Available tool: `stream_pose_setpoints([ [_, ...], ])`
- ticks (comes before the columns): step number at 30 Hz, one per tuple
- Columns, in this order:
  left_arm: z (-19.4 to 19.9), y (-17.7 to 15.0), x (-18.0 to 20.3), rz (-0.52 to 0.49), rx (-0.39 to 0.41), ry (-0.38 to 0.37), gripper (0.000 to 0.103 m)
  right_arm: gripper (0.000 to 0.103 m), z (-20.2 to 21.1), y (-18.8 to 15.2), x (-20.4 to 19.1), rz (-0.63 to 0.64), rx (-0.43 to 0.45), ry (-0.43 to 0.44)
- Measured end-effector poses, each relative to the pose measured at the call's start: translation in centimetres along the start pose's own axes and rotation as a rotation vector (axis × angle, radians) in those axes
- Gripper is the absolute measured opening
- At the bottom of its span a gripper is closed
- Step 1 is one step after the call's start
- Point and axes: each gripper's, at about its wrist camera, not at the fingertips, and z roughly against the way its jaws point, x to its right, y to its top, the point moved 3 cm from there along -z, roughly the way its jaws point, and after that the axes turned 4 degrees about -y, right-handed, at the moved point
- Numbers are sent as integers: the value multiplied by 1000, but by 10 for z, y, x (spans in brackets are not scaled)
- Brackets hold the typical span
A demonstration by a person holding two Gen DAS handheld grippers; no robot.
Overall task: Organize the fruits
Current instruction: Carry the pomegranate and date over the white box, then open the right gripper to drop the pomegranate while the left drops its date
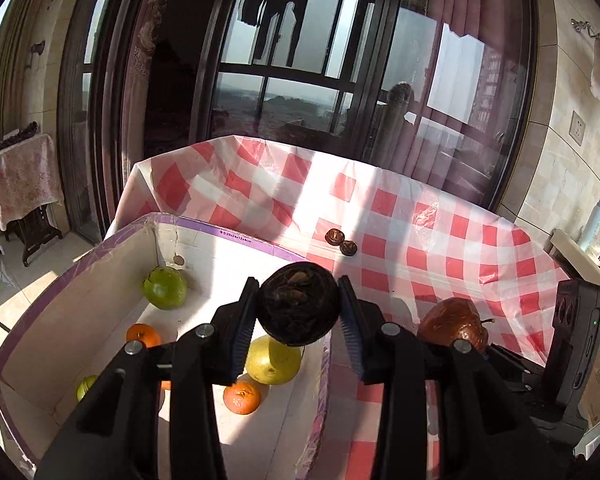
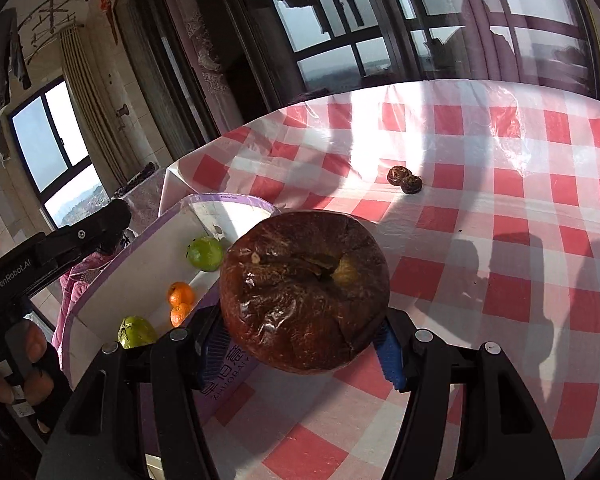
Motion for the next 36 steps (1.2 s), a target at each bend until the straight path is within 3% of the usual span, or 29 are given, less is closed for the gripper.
stream_pose_setpoints([
  [7, -23, -3, -81, 3, -159, 164, 40, 61, -16, 14, -94, 192, -13, 93],
  [9, -34, -6, -100, 30, -233, 156, 40, 61, -26, 12, -114, 256, -45, 83],
  [11, -44, -4, -107, -13, -285, 197, 40, 61, -41, 7, -129, 305, -106, 82],
  [14, -63, -2, -113, -43, -386, 164, 40, 61, -63, -3, -141, 379, -218, 74],
  [18, -97, -5, -124, -72, -517, 172, 40, 61, -93, -24, -150, 513, -381, 39],
  [20, -117, -11, -129, -64, -606, 133, 40, 61, -104, -35, -157, 625, -424, -15],
  [22, -136, -18, -131, -86, -668, 147, 40, 61, -110, -43, -164, 719, -463, -77],
  [25, -154, -25, -136, -142, -699, 211, 40, 61, -112, -46, -170, 780, -504, -88],
  [29, -165, -25, -143, -104, -694, 150, 40, 61, -104, -60, -187, 905, -526, 1],
  [36, -166, -37, -142, -175, -705, 161, 40, 60, -110, -92, -210, 1059, -604, 14],
])
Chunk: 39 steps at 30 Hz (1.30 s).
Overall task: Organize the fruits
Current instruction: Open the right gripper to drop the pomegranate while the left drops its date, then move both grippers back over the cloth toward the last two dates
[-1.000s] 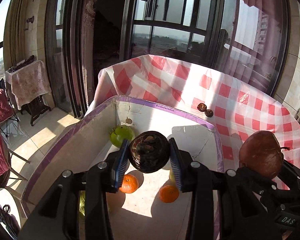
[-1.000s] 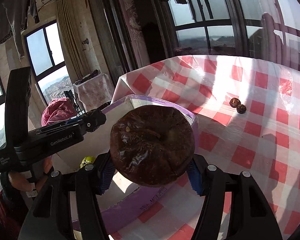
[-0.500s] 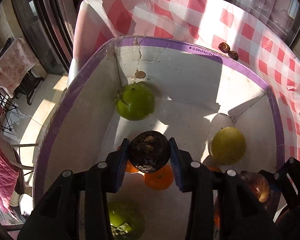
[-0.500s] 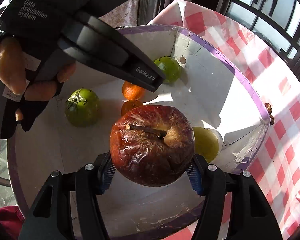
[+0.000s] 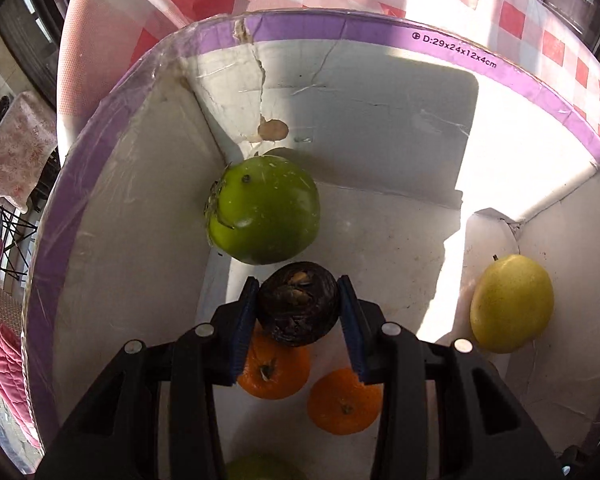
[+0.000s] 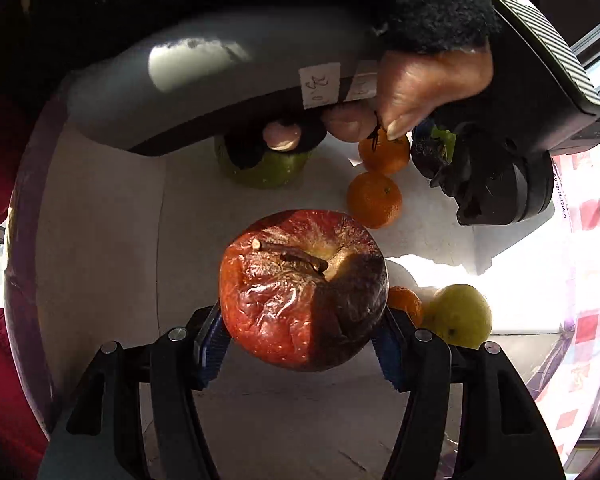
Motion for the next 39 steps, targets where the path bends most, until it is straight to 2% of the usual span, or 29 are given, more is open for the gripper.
stream_pose_setpoints([
  [6, -5, -7, 4, -46, 0, 56, 43, 60, 0, -6, 5, 1, -21, -6],
  [7, -4, -7, 4, -46, 2, 63, 47, 60, 2, -6, 7, -8, -10, -6],
  [10, 0, -5, 3, -33, 27, 75, 71, 62, 11, -11, 11, -27, 19, -6],
  [13, 7, -7, -1, -21, 46, 91, 76, 62, 21, -17, 16, -51, 57, -14],
  [15, 19, -6, -3, 2, 85, 124, 81, 62, 39, -24, 21, -103, 137, -32],
  [16, 32, -6, -5, 19, 135, 155, 81, 62, 52, -29, 28, -146, 199, -37],
  [18, 66, -2, -5, 63, 259, 242, 86, 67, 85, -47, 49, -262, 358, -32],
  [20, 115, 0, 2, 126, 426, 321, 97, 80, 121, -75, 70, -390, 534, -49],
  [21, 141, 0, 9, 147, 514, 316, 102, 82, 135, -96, 83, -459, 610, -75],
  [22, 168, 3, 22, 158, 607, 286, 101, 87, 145, -115, 98, -531, 666, -114],
  [25, 226, 12, 72, 148, 784, 148, 101, 88, 155, -180, 136, -777, 750, -213],
  [27, 240, 26, 119, 107, 843, 14, 101, 88, 142, -229, 164, -962, 736, -247],
  [29, 241, 28, 168, 59, 875, -97, 101, 89, 118, -277, 190, -1142, 647, -288],
  [31, 224, 30, 216, 0, 868, -171, 101, 89, 98, -317, 203, -1251, 579, -349],
  [33, 191, 30, 256, -41, 822, -210, 101, 89, 80, -353, 210, -1310, 509, -408],
  [36, 110, 38, 298, -82, 641, -271, 101, 89, 56, -382, 220, -1360, 417, -421],
  [37, 82, 36, 306, -87, 580, -268, 101, 89, 45, -390, 222, -1372, 390, -411],
  [39, 37, 34, 307, -77, 508, -232, 101, 89, 31, -400, 222, -1383, 352, -403],
])
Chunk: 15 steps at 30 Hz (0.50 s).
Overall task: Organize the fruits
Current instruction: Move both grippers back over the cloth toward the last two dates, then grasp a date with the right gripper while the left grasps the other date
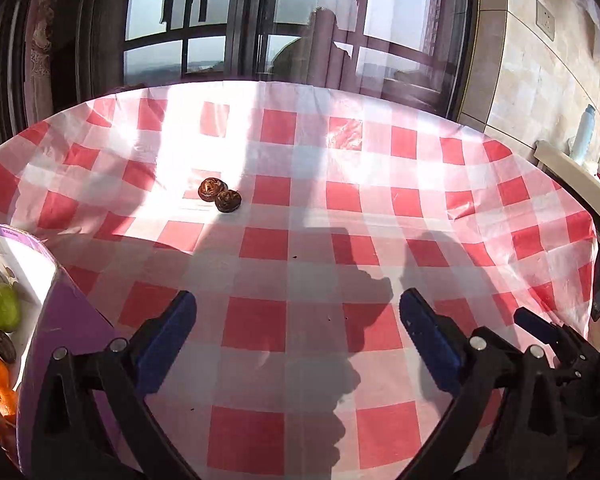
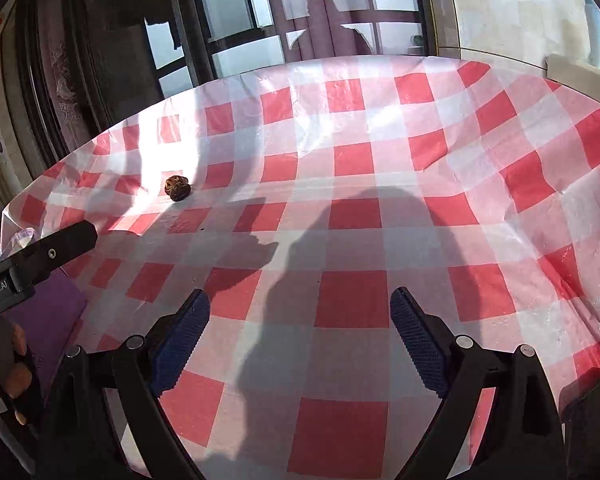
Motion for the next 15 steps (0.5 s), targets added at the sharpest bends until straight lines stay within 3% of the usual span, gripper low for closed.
stream_pose_setpoints([
  [4, -39, -31, -19, 57, -106, 23, 101, 89, -46, 5, 9, -16, -49, 11],
  [6, -41, -41, -28, 91, -110, 19, 101, 88, -68, 19, 2, -11, -60, 34],
  [12, -38, -50, -46, 187, -96, -116, 101, 77, -144, 68, -72, 173, -110, 181],
  [15, -35, -52, -47, 200, -82, -113, 101, 73, -181, 85, -120, 287, -163, 293],
])
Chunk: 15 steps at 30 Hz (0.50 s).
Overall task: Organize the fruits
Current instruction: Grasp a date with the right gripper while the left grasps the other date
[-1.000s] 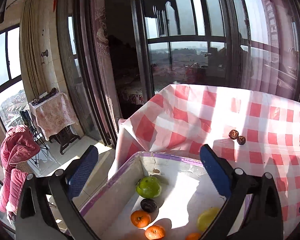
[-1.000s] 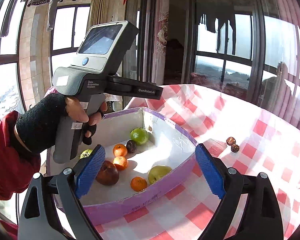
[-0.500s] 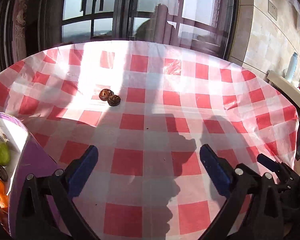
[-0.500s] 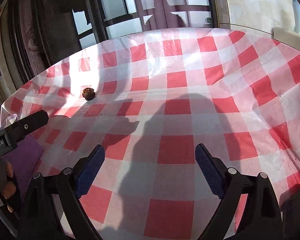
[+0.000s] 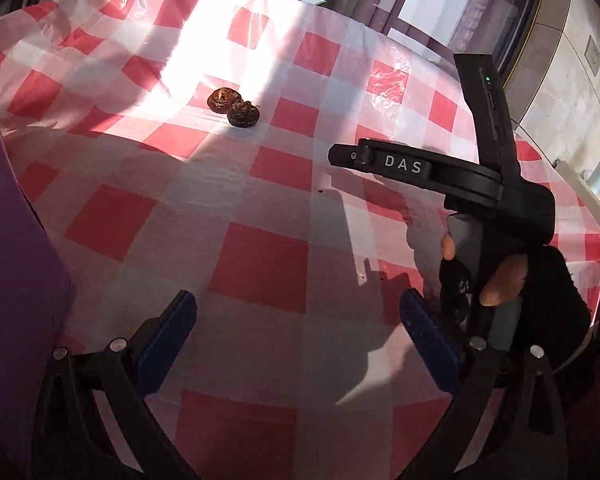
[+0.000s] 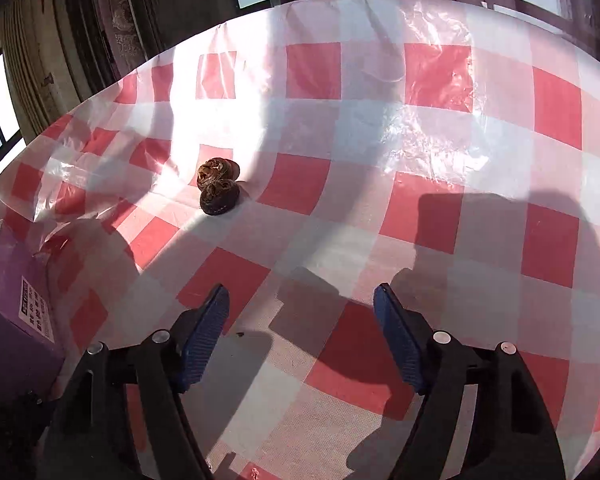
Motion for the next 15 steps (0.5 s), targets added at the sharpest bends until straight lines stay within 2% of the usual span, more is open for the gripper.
stream_pose_setpoints([
  [4, 1, 0, -1, 15, 7, -5, 101, 73, -44, 36, -39, 174, -35, 33],
  [8, 3, 1, -3, 32, 19, -12, 101, 68, -81, 59, -64, 258, -81, 35],
  [10, 2, 2, -3, 36, 23, -16, 101, 66, -93, 64, -74, 303, -105, 6],
  [12, 3, 2, -4, 42, 27, -19, 101, 59, -96, 67, -79, 314, -112, 26],
  [13, 3, 3, -4, 46, 28, -19, 101, 43, -94, 66, -81, 324, -110, 27],
  [15, 3, 3, -4, 49, 29, -21, 101, 39, -85, 60, -81, 346, -116, 6],
])
